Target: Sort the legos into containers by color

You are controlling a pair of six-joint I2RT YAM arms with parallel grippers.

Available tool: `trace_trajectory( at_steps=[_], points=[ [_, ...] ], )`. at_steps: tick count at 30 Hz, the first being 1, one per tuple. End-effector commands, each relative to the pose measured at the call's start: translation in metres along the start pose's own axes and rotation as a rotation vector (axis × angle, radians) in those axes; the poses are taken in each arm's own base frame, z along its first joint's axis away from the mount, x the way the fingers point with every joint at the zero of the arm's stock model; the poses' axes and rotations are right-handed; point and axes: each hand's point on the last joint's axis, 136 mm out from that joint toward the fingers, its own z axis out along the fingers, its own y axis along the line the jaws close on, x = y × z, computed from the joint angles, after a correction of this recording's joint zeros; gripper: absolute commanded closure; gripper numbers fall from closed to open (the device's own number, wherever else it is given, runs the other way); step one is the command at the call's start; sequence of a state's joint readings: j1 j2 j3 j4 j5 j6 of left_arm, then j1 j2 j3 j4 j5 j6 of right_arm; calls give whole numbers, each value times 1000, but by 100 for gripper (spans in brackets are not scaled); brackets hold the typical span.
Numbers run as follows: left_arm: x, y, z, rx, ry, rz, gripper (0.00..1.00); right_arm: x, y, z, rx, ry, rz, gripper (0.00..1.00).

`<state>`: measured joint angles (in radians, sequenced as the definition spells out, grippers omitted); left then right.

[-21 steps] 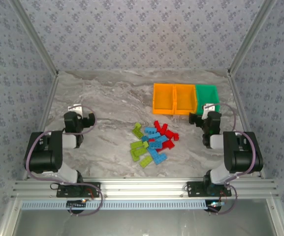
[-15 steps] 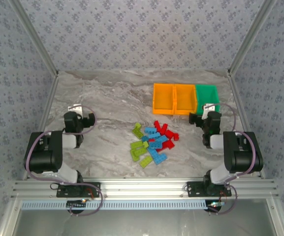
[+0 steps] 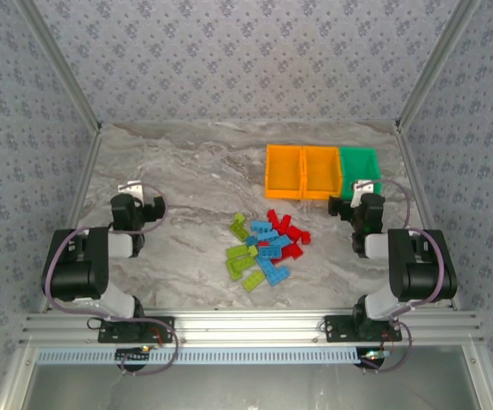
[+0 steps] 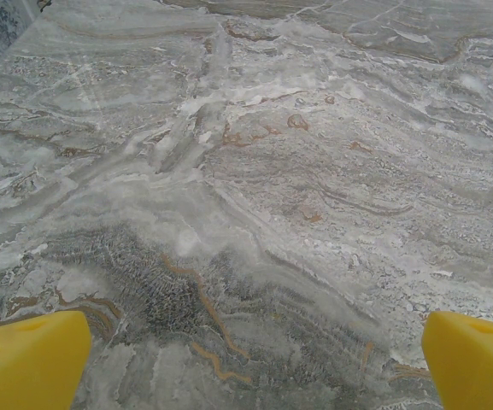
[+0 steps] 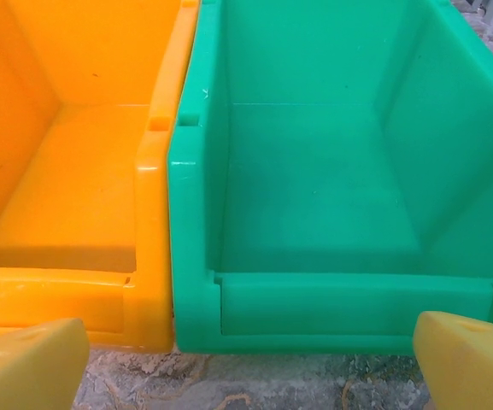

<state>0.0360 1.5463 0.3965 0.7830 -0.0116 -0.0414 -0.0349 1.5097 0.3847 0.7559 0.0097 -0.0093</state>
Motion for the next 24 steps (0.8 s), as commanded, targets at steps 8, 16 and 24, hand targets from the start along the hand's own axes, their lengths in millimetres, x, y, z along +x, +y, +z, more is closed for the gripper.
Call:
trace_trajectory(
  at_steps=[8,16,24],
  points=[
    [-41,-22,-39,23,-136,100,1,-58,17,-91,-19,158,297,0],
    [-98,-60,-142,155,-218,-13,1,-27,95,-174,-261,495,432,0],
    [-100,-169,-270,705,-111,247,1,31,143,-207,-287,747,162,0]
  ],
)
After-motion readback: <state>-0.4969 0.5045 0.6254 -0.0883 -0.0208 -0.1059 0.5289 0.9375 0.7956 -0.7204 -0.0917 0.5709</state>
